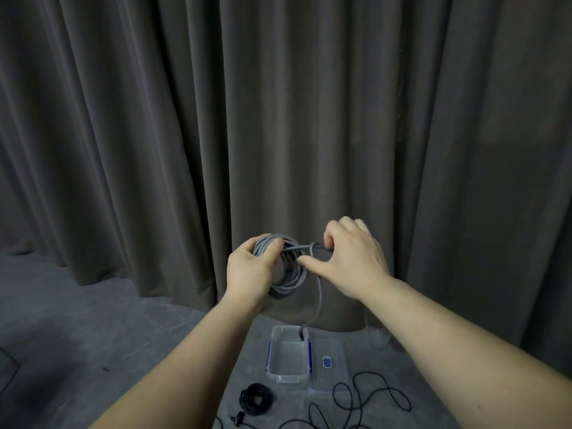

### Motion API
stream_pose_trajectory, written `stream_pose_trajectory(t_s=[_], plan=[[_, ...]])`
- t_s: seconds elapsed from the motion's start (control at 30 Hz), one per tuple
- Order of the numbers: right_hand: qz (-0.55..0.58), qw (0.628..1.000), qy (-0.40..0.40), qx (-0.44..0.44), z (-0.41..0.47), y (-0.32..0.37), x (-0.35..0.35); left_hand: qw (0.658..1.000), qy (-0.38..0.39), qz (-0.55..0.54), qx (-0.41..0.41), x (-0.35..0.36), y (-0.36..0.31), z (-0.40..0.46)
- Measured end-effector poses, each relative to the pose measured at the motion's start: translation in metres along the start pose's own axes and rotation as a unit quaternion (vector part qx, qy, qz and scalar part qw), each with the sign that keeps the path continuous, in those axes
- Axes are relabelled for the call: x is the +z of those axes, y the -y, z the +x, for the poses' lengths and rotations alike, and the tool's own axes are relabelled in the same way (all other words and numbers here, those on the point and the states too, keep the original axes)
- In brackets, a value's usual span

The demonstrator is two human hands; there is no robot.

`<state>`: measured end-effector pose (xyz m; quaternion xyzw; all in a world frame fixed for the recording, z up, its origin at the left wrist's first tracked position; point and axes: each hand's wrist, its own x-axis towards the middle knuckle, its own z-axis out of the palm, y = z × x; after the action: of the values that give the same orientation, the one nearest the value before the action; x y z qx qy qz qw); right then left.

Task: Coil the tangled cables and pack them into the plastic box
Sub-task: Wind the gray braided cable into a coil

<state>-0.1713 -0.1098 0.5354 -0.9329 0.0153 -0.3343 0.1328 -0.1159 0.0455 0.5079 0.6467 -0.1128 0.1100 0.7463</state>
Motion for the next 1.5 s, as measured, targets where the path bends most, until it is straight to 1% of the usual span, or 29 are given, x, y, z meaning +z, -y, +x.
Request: stream_pose_trajectory(t_s=[0.07,0.13,0.27,0.33,0.43,0.53,0.6,0.77,0.83,0.87,0.93,1.0,1.1,1.13,1.23,1.3,1.43,1.5], plan=[[0.017,0.999,0.029,-0.001,0.0,-0.005,0.001,1.0,-0.014,0.004,-0.004,-0.003,0.001,0.003],[0.038,0.998,0.036,0.024,0.001,-0.007,0.004,1.0,-0.001,0.014,0.001,-0.004,0.0,0.003],[0.053,0.995,-0.03,0.08,0.004,-0.012,0.008,0.995,0.078,0.061,0.028,-0.003,-0.005,-0.001],[0.074,0.991,-0.065,0.092,0.006,-0.014,0.008,0.99,0.096,0.094,0.035,-0.003,-0.007,-0.002],[0.115,0.979,-0.133,0.105,0.004,-0.017,0.003,0.989,0.075,0.124,0.041,-0.006,-0.006,0.002],[0.127,0.97,-0.16,0.132,0.002,-0.027,-0.001,0.993,0.031,0.112,0.038,-0.013,-0.005,0.009],[0.097,0.973,-0.143,0.153,0.0,-0.036,0.0,0.995,0.003,0.092,0.03,-0.016,-0.004,0.012],[-0.018,0.98,-0.047,0.192,-0.007,-0.047,0.008,0.999,-0.032,0.013,-0.019,-0.02,0.001,0.019],[-0.05,0.981,-0.001,0.189,-0.008,-0.046,0.01,0.999,-0.028,0.01,-0.016,-0.018,0.002,0.019],[-0.06,0.983,0.015,0.173,-0.008,-0.043,0.01,1.0,-0.016,0.018,-0.01,-0.017,0.002,0.019],[-0.056,0.993,0.008,0.107,-0.007,-0.034,0.013,0.999,0.012,0.038,0.002,-0.012,0.002,0.016],[-0.021,0.999,-0.014,0.037,-0.005,-0.022,0.015,0.999,0.026,0.043,0.005,-0.005,0.002,0.015],[0.019,1.0,-0.002,0.016,0.001,-0.011,0.015,0.998,0.035,0.051,0.007,0.002,0.003,0.014],[0.01,1.0,0.007,0.01,0.001,-0.011,0.015,0.998,0.039,0.056,0.008,0.003,0.002,0.013],[-0.073,0.995,0.051,-0.034,-0.003,-0.02,0.017,0.998,0.045,0.05,0.009,0.005,0.002,0.012],[-0.095,0.992,0.073,-0.042,-0.007,-0.025,0.017,0.997,0.047,0.056,0.015,0.004,0.002,0.013],[-0.038,0.996,0.084,0.01,-0.008,-0.026,0.018,0.997,0.038,0.058,0.029,0.005,0.003,0.012],[-0.028,0.996,0.08,0.013,-0.009,-0.027,0.022,0.998,0.032,0.043,0.017,0.004,0.003,0.012]])
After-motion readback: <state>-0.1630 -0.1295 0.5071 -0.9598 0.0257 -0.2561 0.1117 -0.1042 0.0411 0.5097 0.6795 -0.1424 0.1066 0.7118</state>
